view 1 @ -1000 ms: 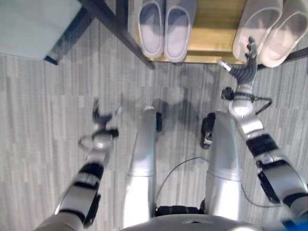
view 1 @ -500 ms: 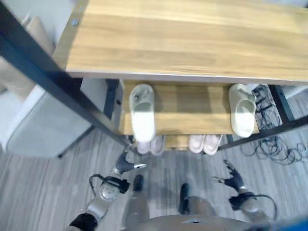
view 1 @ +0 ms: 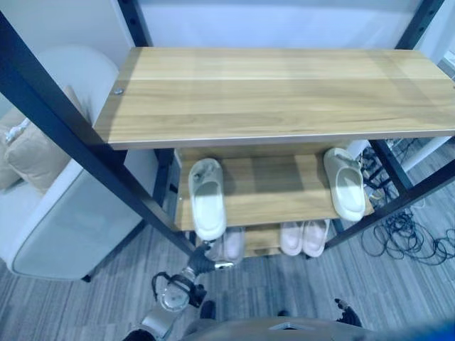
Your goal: Arrange the slippers neatly on the shoe rack.
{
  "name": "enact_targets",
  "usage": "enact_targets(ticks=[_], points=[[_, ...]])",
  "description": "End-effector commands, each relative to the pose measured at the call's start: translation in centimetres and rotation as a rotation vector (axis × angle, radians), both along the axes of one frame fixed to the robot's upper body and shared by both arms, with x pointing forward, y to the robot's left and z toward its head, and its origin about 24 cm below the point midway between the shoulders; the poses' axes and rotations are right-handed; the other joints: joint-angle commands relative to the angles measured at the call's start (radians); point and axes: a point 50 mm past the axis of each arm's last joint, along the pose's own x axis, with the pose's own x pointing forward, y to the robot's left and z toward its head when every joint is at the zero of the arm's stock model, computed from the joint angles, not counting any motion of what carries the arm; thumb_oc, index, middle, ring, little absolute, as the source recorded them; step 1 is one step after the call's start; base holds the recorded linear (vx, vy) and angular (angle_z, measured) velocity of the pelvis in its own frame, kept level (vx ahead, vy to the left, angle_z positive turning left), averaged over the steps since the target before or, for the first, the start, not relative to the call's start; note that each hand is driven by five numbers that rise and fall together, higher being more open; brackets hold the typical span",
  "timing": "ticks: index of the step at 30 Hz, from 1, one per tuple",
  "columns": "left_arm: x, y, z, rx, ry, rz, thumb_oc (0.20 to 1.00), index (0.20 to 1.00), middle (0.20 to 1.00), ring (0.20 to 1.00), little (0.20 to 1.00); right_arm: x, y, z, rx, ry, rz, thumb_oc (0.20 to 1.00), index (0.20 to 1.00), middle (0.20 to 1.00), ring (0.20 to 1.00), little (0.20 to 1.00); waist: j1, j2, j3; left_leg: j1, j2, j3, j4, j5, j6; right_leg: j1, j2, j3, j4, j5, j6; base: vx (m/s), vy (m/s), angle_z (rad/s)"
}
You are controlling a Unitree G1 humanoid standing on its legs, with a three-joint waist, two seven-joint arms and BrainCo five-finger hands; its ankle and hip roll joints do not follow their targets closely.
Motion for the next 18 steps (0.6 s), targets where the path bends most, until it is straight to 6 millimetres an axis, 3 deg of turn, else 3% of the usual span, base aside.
enact_targets(ticks=[1,4,8,9,10,12,13,17,18], points=[[2.2,-1.5,1.8,-0.115,-0.082,-0.061,1.0,1.0,1.0,1.0,1.0,0.5,-2.3,0.4,-0.059,-0.002,-0.061,1.0,1.0,1.0,1.0,1.0,0.01,0.044,-0.011,-0.009,0.027,-0.007,0.013,0.04,-0.035,0.004,-0.002,0.008,0.022,0.011,0.06,-0.02,-0.026,-0.06],[2.6,-4.0,3.9,-0.26,-0.117,-0.183,1.0,1.0,1.0,1.0,1.0,0.2,-2.6,0.4,-0.068,0.015,-0.069,1.0,1.0,1.0,1.0,1.0,0.003,0.054,-0.016,0.004,0.032,0.005,0.013,0.032,-0.036,0.012,0.002,0.016,0.012,0.007,0.06,-0.03,-0.022,0.01],[2.2,-5.6,6.3,-0.385,-0.154,-0.34,1.0,1.0,1.0,1.0,1.0,-0.6,-2.9,0.3,-0.081,0.047,-0.063,1.0,1.0,1.0,1.0,1.0,-0.002,0.063,-0.029,0.024,0.041,0.027,0.013,0.015,-0.037,0.017,0.003,0.024,0.012,-0.008,0.067,-0.01,-0.014,-0.09],[3.4,-6.3,13.4,-0.526,-0.348,-0.448,1.0,1.0,1.0,1.0,1.0,-0.7,-3.5,0.4,-0.082,0.049,-0.09,1.0,1.0,1.0,1.0,1.0,0.009,0.076,-0.028,0.018,0.041,0.029,0.013,0.025,-0.034,0.013,0.002,0.024,0.012,-0.003,0.068,-0.02,-0.001,-0.1],[2.6,-5.9,12.7,-0.47,-0.33,-0.488,1.0,1.0,1.0,1.0,1.0,-0.6,-3.6,0.4,-0.085,0.052,-0.101,1.0,1.0,1.0,1.0,1.0,0.009,0.079,-0.028,0.021,0.041,0.029,0.013,0.016,-0.035,0.017,0.003,0.028,0.012,-0.01,0.068,-0.03,0.003,-0.26],[2.5,-6.5,13.9,-0.463,-0.41,-0.561,1.0,1.0,1.0,1.0,1.0,-0.6,-3.1,0.2,-0.075,0.056,-0.092,1.0,1.0,1.0,1.0,1.0,0.007,0.08,-0.029,0.029,0.041,0.036,0.013,0.012,-0.038,0.02,0.001,0.03,0.012,-0.014,0.071,0.02,-0.022,-0.13],[3.1,-6.6,14.1,-0.426,-0.434,-0.576,1.0,1.0,1.0,1.0,1.0,-0.7,-2.9,0.2,-0.067,0.055,-0.09,1.0,1.0,1.0,1.0,1.0,-0.001,0.078,-0.032,0.032,0.04,0.04,0.013,0.009,-0.038,0.022,0.001,0.033,0.012,-0.012,0.072,0.04,-0.042,0.04],[6.8,-7.7,19.3,-0.281,-0.798,-0.573,1.0,1.0,1.0,1.0,1.0,0.1,-2.0,0.2,-0.026,0.027,-0.085,1.0,1.0,1.0,1.0,1.0,-0.027,0.076,-0.029,0.04,0.037,0.047,0.013,0.012,-0.042,0.026,-0.005,0.042,0.012,-0.002,0.071,0.03,-0.048,-0.06],[7.5,-8.1,19.6,-0.264,-0.836,-0.54,1.0,1.0,1.0,1.0,1.0,0.4,-1.7,0.2,-0.016,0.017,-0.079,1.0,1.0,1.0,1.0,1.0,-0.034,0.078,-0.024,0.04,0.036,0.049,0.013,0.013,-0.043,0.024,-0.006,0.043,0.012,-0.001,0.071,0.01,-0.044,-0.04]])
